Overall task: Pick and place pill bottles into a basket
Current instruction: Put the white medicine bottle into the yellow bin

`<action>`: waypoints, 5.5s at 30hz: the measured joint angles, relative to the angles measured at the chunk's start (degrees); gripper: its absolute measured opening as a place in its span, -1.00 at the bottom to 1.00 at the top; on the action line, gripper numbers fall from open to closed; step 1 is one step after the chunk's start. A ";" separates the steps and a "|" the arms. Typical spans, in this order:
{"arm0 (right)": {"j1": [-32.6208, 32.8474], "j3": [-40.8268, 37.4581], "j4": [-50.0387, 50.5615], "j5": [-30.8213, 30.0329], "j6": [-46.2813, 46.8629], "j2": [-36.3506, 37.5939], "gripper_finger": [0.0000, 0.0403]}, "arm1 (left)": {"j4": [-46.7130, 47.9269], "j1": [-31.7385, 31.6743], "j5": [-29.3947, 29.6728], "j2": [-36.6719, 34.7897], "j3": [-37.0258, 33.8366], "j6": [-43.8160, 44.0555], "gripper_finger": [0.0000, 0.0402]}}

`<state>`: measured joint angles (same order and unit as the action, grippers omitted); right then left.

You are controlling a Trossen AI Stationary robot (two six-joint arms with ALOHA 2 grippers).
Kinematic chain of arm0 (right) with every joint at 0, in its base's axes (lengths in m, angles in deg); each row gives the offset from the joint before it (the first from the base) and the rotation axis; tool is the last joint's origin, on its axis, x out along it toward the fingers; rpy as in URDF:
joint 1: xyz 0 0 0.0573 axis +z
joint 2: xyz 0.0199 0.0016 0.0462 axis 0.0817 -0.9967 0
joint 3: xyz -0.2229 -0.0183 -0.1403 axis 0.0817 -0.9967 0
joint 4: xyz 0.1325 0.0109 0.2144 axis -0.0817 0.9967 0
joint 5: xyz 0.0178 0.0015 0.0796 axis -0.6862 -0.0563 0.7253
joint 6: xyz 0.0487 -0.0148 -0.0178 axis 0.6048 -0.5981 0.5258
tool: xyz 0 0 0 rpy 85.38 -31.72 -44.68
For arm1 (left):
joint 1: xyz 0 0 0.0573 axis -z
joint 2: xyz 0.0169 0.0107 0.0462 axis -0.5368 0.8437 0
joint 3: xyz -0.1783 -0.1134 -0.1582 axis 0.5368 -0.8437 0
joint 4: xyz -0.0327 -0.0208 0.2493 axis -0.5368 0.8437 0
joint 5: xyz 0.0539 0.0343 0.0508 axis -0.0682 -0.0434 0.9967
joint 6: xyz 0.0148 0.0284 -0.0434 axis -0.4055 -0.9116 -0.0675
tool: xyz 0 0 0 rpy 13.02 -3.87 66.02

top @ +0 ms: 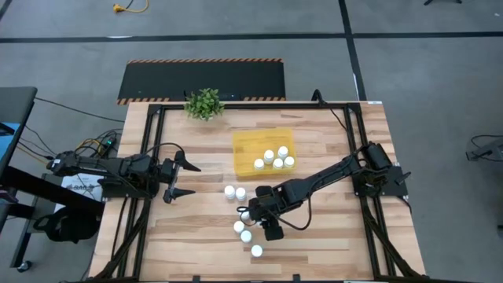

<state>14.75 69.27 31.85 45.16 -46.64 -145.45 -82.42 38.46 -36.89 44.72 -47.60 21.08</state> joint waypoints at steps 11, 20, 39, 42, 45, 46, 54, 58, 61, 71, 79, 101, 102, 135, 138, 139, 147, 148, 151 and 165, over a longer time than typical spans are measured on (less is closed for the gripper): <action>-0.43 0.37 3.37 1.20 0.28 2.61 -0.17 | -0.01 -0.01 0.00 -0.01 0.01 -0.37 0.92; -2.74 3.52 10.32 1.22 -0.22 7.05 -0.22 | 0.00 -0.02 0.00 -0.01 -0.01 -0.49 0.92; -14.64 18.03 21.23 1.17 -13.25 9.31 -0.19 | -0.01 0.00 0.00 -0.01 0.01 -0.36 0.92; -17.01 19.22 21.46 1.17 -15.41 9.29 -0.24 | -0.01 -0.01 0.00 0.01 -0.01 -0.04 0.92; -18.95 19.43 21.65 1.17 -17.60 9.27 -0.24 | -0.01 0.00 0.00 -0.01 0.01 -0.49 0.92; -19.53 19.43 21.65 1.18 -18.28 9.19 -0.23 | 0.01 0.00 0.00 -0.01 0.01 -0.47 0.92; -22.59 19.43 20.31 1.39 -24.14 6.99 -0.23 | -0.01 -0.01 0.00 -0.01 0.01 -0.46 0.92; -23.65 19.56 18.96 4.05 -25.38 4.84 -0.24 | -0.01 -0.02 0.02 -0.01 0.00 -0.03 0.92; -24.19 19.49 17.64 4.17 -26.61 2.65 -0.19 | 0.04 0.00 0.25 0.01 0.00 -0.49 0.92; -26.35 19.39 16.42 4.08 -30.09 -1.49 -0.24 | 0.12 -0.01 0.96 0.00 0.00 -0.41 0.92; -27.47 19.47 14.61 3.96 -31.73 -5.15 -0.21 | 0.15 -0.01 1.16 -0.01 0.01 -0.47 0.92; -27.41 19.47 14.55 3.46 -34.46 -8.90 -0.09 | 0.15 -0.02 1.14 -0.01 -0.01 -0.04 0.92; -27.41 19.47 14.46 3.13 -34.67 -8.90 -0.06 | 0.15 0.00 1.14 -0.01 -0.01 -0.26 0.92; -25.78 28.20 18.05 0.72 -34.17 -0.34 0.14 | 0.12 -0.02 1.14 0.01 0.00 -0.07 0.92; -23.93 27.81 23.00 0.96 -28.80 4.50 0.13 | 0.12 -0.01 1.15 0.00 0.00 -0.47 0.92; -23.25 27.45 24.85 0.98 -26.57 6.05 0.13 | 0.13 0.00 1.14 0.01 0.01 -0.44 0.92; -13.81 18.73 36.55 1.79 -9.01 15.38 0.11 | 0.12 -0.02 1.16 0.01 -0.01 -0.44 0.92; -12.25 16.98 36.66 1.81 -7.22 16.31 0.11 | 0.14 -0.01 1.16 0.01 0.01 -0.30 0.92; -7.69 11.88 36.64 1.81 -0.15 17.95 0.11 | 0.13 -0.01 1.18 0.01 -0.01 -0.02 0.92; 2.72 2.62 20.68 6.70 26.27 6.68 0.09 | 0.14 0.00 1.22 0.01 0.01 -0.18 0.92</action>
<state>17.47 71.90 52.53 51.86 -20.37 -138.77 -82.28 38.46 -35.67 44.73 -47.60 20.91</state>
